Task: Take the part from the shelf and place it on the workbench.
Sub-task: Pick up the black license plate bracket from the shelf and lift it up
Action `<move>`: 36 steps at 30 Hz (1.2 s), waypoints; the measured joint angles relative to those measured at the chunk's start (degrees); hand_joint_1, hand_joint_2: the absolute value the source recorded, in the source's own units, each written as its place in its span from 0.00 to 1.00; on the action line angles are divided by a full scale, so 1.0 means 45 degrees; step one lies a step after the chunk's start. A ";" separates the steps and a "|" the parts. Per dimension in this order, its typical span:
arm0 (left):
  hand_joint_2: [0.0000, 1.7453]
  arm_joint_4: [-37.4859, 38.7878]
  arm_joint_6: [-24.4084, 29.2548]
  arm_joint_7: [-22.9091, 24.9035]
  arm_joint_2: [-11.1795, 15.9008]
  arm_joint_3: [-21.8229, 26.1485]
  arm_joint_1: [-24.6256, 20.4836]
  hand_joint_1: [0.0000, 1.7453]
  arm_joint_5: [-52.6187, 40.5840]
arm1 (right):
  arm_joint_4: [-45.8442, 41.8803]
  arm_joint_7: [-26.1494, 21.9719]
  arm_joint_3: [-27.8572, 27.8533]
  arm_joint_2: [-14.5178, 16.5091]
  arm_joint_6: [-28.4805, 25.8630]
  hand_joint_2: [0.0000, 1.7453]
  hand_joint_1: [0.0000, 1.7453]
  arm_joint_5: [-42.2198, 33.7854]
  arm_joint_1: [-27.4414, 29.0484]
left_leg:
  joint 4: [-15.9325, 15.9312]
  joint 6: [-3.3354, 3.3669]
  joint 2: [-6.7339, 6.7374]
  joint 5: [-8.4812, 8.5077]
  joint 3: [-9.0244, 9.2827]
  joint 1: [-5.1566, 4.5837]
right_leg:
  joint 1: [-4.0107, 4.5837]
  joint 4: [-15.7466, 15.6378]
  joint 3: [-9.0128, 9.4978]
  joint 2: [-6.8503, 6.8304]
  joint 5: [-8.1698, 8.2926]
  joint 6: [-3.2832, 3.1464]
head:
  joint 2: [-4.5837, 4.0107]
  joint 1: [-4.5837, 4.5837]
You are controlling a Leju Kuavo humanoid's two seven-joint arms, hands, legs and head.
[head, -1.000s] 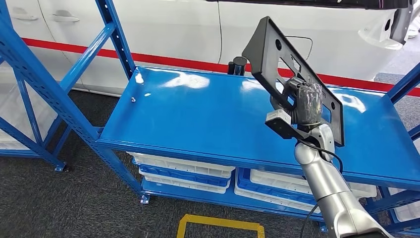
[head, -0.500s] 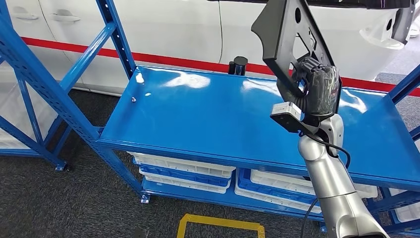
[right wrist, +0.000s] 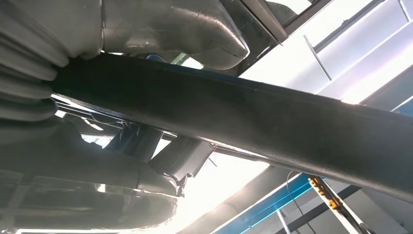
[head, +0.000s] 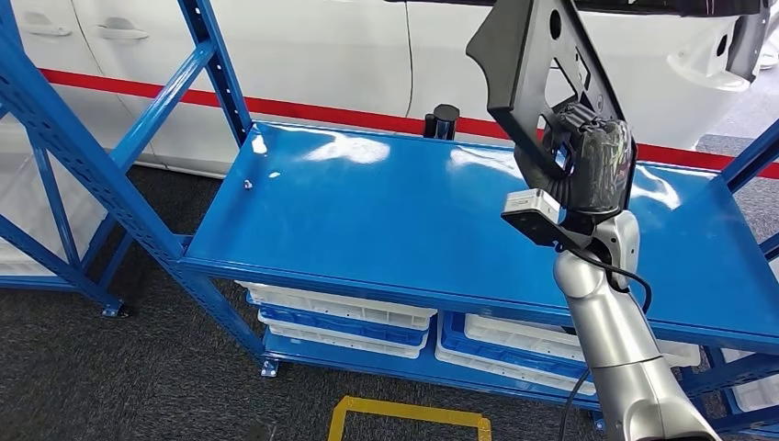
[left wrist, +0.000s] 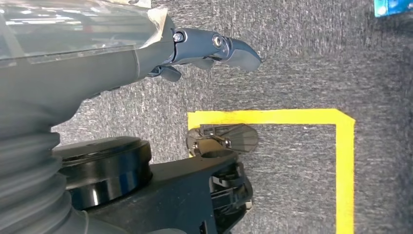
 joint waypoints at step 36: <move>1.00 0.0000 -0.0175 0.0613 -0.0142 -0.0038 -0.0036 0.00 -0.0512 | -0.5730 0.0776 0.0010 -0.1854 0.1426 1.00 1.00 -0.1000 -0.1402 | 0.0014 0.0004 -0.0001 -0.0001 -0.0058 -0.0018 | -0.0006 -0.0005 -0.0052 -0.0005 0.0006 0.0006 | 0.0000 -0.0002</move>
